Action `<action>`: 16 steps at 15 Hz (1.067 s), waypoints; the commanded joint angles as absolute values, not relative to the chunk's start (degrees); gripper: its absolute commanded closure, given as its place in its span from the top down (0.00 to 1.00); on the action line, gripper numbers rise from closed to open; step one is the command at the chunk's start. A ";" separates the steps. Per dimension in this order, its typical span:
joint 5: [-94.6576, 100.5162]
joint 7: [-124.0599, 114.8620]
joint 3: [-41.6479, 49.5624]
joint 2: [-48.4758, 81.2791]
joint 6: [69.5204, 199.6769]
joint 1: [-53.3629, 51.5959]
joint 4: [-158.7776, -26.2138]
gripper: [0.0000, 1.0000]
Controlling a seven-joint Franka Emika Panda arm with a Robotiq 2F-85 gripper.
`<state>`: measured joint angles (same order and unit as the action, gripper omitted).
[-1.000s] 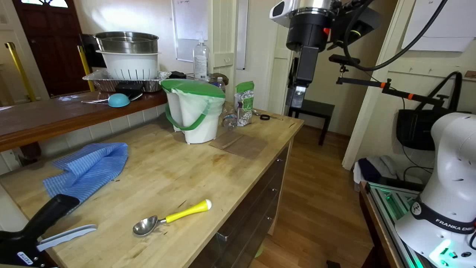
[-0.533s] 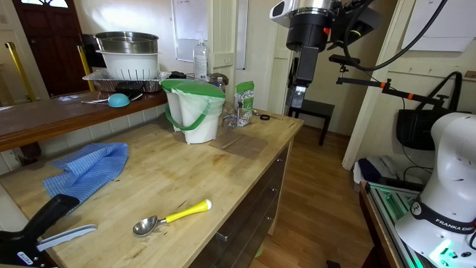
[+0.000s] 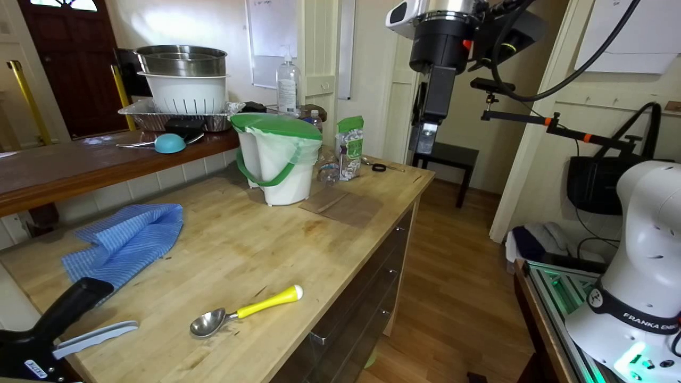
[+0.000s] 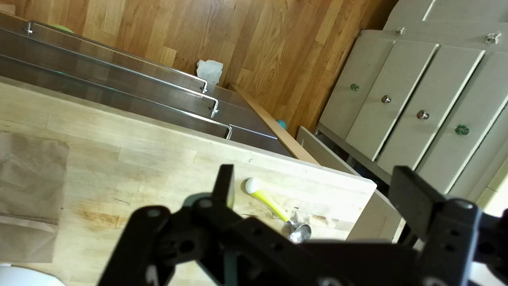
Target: Open the topmost drawer.
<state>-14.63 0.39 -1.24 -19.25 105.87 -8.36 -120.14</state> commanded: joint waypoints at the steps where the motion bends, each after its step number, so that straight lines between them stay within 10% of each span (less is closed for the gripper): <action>1: -14.94 0.65 -2.16 -19.21 105.65 -7.25 -120.00 1.00; 16: -10.62 14.84 -5.47 -7.24 97.11 -8.89 -120.25 1.00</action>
